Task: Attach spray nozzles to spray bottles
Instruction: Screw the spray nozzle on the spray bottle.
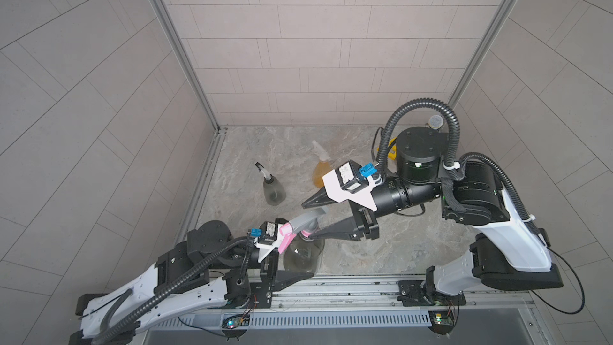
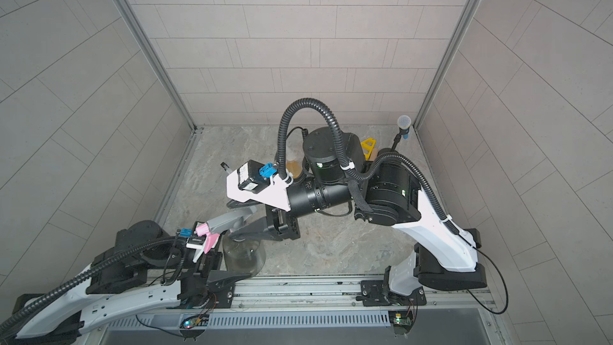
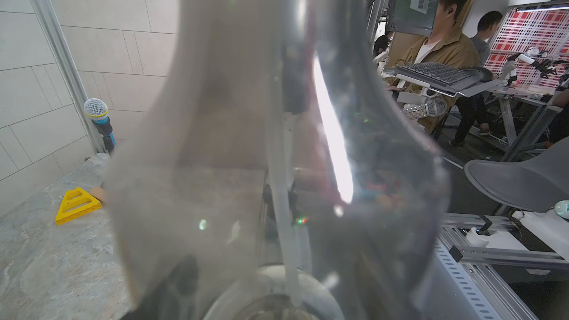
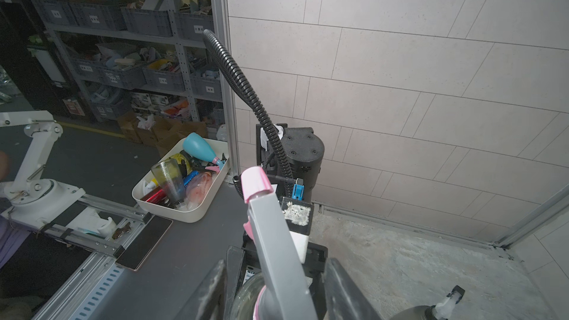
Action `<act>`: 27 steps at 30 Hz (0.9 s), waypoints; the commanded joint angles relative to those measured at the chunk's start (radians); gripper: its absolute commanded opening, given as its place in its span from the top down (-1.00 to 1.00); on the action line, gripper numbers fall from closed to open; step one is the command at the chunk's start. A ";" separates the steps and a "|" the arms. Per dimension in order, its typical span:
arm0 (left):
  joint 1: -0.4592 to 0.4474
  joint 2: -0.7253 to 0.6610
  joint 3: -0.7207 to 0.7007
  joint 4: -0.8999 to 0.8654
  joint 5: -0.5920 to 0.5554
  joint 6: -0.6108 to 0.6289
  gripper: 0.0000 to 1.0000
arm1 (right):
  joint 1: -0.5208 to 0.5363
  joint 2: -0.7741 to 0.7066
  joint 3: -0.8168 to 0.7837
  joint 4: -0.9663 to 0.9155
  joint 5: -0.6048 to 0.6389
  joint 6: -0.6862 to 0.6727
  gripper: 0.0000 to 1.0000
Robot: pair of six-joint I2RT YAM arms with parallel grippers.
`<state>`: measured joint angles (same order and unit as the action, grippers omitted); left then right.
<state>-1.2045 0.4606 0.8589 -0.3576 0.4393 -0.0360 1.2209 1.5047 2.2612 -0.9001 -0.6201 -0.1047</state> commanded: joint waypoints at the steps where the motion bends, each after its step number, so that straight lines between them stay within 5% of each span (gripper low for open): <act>1: 0.000 -0.003 0.027 0.025 -0.014 0.003 1.00 | 0.000 0.012 0.022 -0.037 -0.009 -0.014 0.19; 15: -0.001 -0.042 0.026 0.050 -0.194 0.004 1.00 | 0.023 -0.010 -0.041 -0.031 0.095 -0.004 0.77; 21: -0.001 -0.072 0.022 0.085 -0.291 0.019 1.00 | 0.047 -0.075 -0.196 0.061 0.191 0.055 1.00; 27: 0.000 -0.060 0.030 0.098 -0.320 0.038 1.00 | 0.089 -0.094 -0.251 0.092 0.308 0.117 1.00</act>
<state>-1.2083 0.4141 0.8562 -0.4252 0.1978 0.0170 1.2758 1.3998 2.0293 -0.7128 -0.3691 -0.0246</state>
